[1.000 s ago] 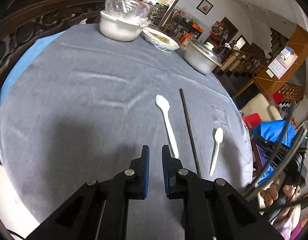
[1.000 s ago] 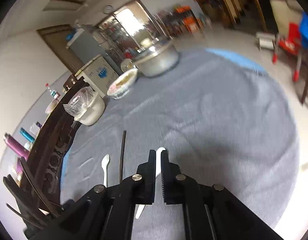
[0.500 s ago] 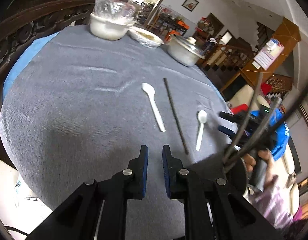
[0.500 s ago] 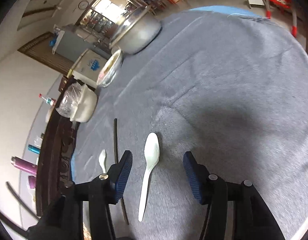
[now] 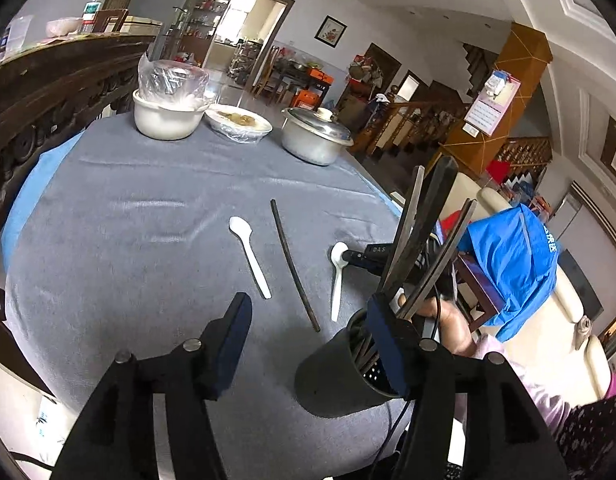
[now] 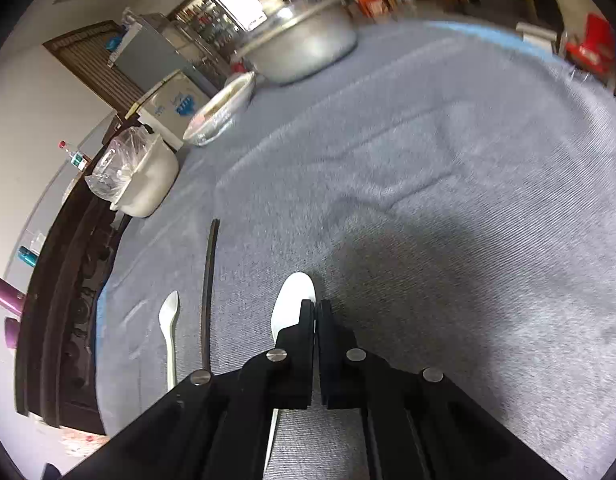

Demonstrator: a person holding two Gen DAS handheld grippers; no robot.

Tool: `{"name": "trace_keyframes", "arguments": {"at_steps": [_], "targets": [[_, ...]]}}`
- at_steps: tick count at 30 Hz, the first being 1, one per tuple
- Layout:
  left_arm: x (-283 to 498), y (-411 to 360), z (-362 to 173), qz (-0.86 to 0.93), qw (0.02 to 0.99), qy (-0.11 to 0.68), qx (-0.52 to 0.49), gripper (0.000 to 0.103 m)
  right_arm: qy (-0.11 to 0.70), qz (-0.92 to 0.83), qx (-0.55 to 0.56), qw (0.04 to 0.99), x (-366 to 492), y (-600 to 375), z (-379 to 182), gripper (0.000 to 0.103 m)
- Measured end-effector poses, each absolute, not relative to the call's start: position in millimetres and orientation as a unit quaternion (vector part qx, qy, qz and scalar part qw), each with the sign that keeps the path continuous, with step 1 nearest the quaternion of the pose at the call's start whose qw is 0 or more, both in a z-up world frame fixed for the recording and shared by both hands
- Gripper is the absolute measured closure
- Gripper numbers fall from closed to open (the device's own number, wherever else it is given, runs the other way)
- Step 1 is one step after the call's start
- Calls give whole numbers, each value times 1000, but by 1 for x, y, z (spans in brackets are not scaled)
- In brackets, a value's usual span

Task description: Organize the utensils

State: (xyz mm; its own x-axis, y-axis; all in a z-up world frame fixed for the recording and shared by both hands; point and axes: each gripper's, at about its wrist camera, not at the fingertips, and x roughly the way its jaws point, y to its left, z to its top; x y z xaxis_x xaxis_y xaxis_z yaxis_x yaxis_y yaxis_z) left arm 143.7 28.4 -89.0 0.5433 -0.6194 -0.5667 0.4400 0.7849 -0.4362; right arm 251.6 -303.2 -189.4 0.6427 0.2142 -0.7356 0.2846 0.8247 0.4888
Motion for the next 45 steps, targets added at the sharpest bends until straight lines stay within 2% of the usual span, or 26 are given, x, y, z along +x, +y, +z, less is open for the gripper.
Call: {"name": "trace_keyframes", "arguments": {"at_steps": [8,17,27,32,40,45], "targets": [[136,25,-94,-282,871,386,-111,42,356,-42,298,885,205,-327,-152,101],[122,22,-99,-257,870,406,-108,42,238,-52,279,929,126,-344,-65,101],[109,19,-103,-247,869,416,-103,42,91,6,200,975,57,-281,14,101],[107,19,-104,-245,869,418,-102,42,65,38,130,989,57,-224,15,101],[109,28,-110,-232,869,424,-103,42,90,63,27,994,76,-153,-22,101],[110,33,-109,-206,879,421,-91,42,100,64,4,993,79,-144,-34,101]]}}
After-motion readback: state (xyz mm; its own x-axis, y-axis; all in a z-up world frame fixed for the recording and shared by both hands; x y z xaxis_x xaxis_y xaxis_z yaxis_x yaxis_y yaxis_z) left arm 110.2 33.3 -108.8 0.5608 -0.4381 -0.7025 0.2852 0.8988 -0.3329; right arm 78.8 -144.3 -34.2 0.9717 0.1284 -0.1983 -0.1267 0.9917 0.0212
